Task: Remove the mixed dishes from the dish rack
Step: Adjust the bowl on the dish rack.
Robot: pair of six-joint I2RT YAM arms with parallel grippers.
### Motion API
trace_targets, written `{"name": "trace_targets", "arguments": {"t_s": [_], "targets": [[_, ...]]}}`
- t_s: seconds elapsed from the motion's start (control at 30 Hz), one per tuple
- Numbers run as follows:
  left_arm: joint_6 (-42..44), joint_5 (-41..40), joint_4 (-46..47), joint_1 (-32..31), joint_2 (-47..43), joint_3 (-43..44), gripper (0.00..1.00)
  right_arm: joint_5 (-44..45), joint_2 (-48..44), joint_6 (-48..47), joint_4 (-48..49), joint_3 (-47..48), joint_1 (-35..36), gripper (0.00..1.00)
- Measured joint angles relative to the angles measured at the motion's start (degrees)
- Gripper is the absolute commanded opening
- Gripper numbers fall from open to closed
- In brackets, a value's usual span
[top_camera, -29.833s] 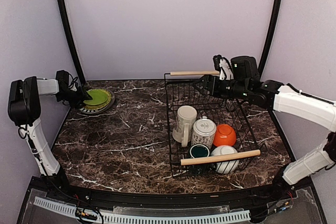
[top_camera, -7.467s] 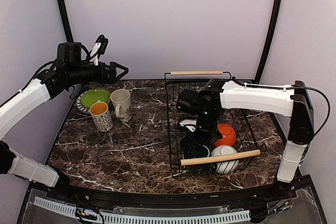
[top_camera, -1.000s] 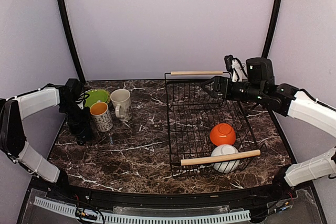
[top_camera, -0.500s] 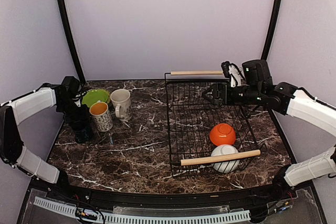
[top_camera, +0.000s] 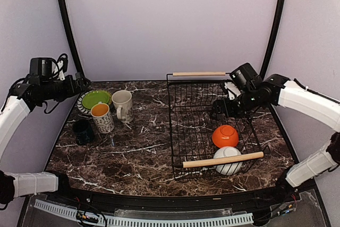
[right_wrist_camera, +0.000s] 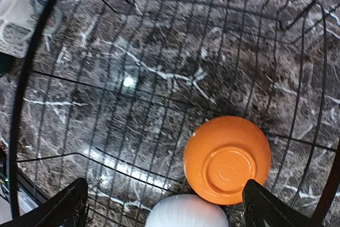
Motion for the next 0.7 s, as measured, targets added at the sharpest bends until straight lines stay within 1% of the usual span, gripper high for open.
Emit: {"name": "trace_targets", "arguments": {"t_s": [0.13, 0.2, 0.23, 0.33, 0.47, 0.57, 0.7], "targets": [[-2.05, 8.79, 9.18, -0.90, 1.40, 0.96, 0.99, 2.95, 4.20, 0.48, -6.69, 1.81, 0.07, 0.98], [-2.71, 11.80, 12.57, -2.69, 4.57, 2.95, 0.99, 4.31, 6.78, 1.05, -9.18, 2.89, 0.46, 0.99], [-2.69, 12.74, 13.60, -5.14, 6.03, 4.04, 0.99, 5.07, 8.28, 1.25, -10.40, 3.61, 0.66, 0.99], [-1.70, 14.99, 15.37, -11.50, 12.17, 9.73, 0.99, 6.84, 12.79, 1.77, -13.25, 6.05, 2.10, 0.99], [0.20, 17.94, 16.79, -16.76, 17.86, 15.30, 0.99, 8.00, 17.27, 2.56, -15.26, 8.79, 3.54, 0.99], [1.40, 19.15, 17.33, -17.84, 19.32, 15.69, 0.99, 8.85, 19.37, 3.32, -16.22, 9.86, 3.85, 0.98], [3.48, 18.78, 17.70, -17.81, 19.15, 13.00, 0.99, 11.15, 22.47, 4.28, -17.97, 11.30, 4.46, 0.97]]}}
